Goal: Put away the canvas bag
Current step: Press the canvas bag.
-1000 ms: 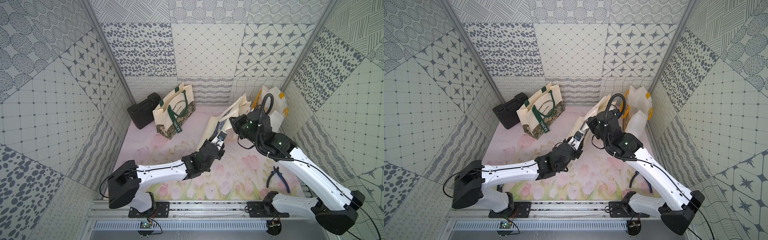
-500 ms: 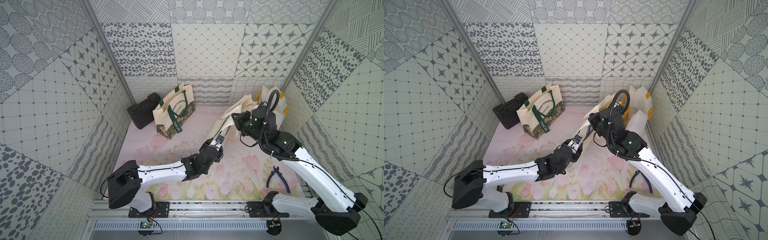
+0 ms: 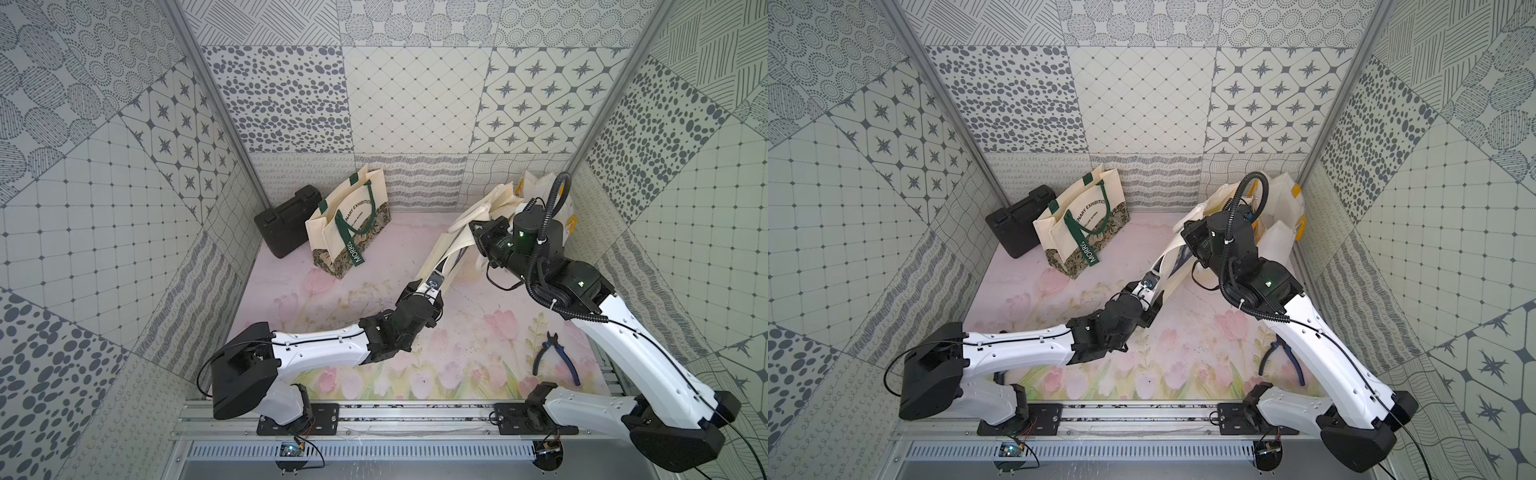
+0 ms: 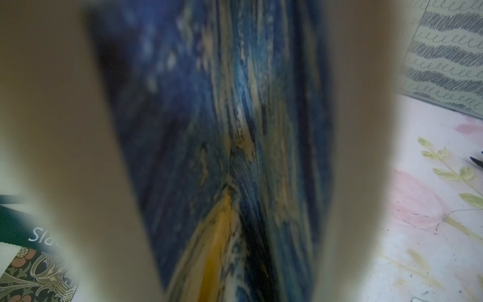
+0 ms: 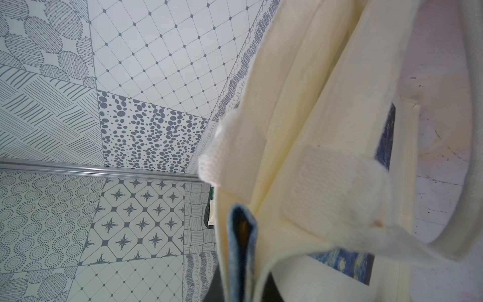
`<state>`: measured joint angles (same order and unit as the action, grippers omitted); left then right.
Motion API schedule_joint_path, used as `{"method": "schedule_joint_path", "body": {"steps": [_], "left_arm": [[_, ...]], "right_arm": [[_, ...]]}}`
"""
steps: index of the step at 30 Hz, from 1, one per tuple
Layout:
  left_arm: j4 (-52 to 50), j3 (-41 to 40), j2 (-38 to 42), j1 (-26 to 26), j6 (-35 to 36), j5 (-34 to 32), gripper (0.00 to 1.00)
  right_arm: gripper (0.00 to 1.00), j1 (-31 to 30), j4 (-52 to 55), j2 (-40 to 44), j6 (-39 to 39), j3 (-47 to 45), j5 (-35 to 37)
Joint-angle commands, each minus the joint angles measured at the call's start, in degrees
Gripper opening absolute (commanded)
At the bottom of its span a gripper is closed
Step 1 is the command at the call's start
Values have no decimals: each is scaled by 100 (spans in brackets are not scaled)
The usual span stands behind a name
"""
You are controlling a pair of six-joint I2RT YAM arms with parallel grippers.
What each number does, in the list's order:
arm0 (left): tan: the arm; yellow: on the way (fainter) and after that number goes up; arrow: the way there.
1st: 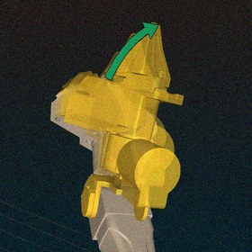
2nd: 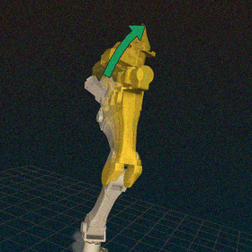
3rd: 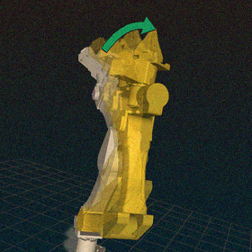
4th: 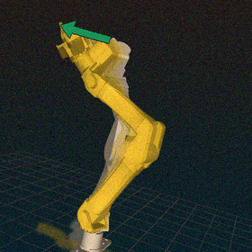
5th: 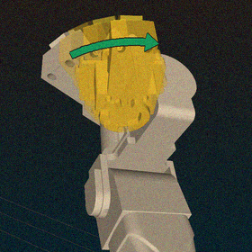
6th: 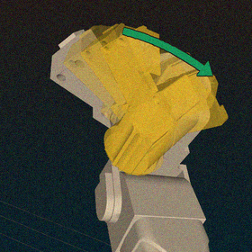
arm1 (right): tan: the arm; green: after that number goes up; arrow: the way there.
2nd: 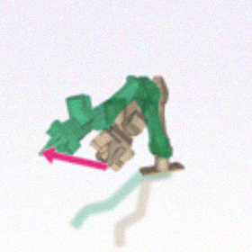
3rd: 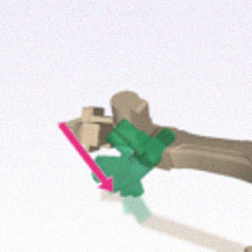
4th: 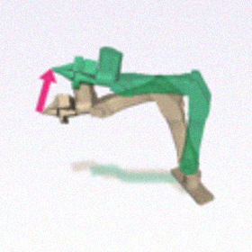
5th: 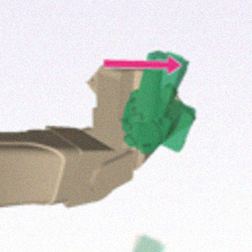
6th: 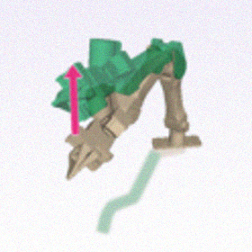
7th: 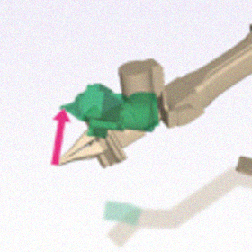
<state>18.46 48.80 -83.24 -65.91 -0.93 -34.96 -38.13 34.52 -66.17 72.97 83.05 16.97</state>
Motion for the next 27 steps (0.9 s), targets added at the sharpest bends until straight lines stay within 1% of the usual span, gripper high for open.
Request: {"method": "schedule_joint_path", "body": {"steps": [1,4,5,7,9,12,14,18,21,24,27], "left_arm": [[-350,-57,-19,45,-329,65,48],[-317,-111,26,50,-330,168,9],[-324,-114,44,47,-329,226,0],[-421,-96,96,49,-404,377,0],[-572,-79,195,51,-525,688,0],[-706,-120,351,51,-776,990,0],[-796,-156,497,58,-901,1357,0],[-919,-240,904,104,-1338,2763,0],[-825,-300,1129,167,-1942,3901,0],[-734,-335,1235,194,-2632,4672,0],[-713,-327,1252,233,-3277,5137,0]], "right_arm": [[0,30,-633,280,-86,335,63],[0,27,-596,319,-81,275,47],[0,31,-579,337,-82,244,46],[0,42,-526,364,-111,209,58],[0,34,-492,376,-220,195,33],[0,43,-356,342,-349,217,-62],[0,36,-356,305,-528,212,-188],[0,4,-480,269,-1254,176,-531],[0,-47,28,58,-1756,447,-580],[0,-108,532,-275,-2197,691,-655],[0,-109,690,-617,-2424,722,-866]]}}
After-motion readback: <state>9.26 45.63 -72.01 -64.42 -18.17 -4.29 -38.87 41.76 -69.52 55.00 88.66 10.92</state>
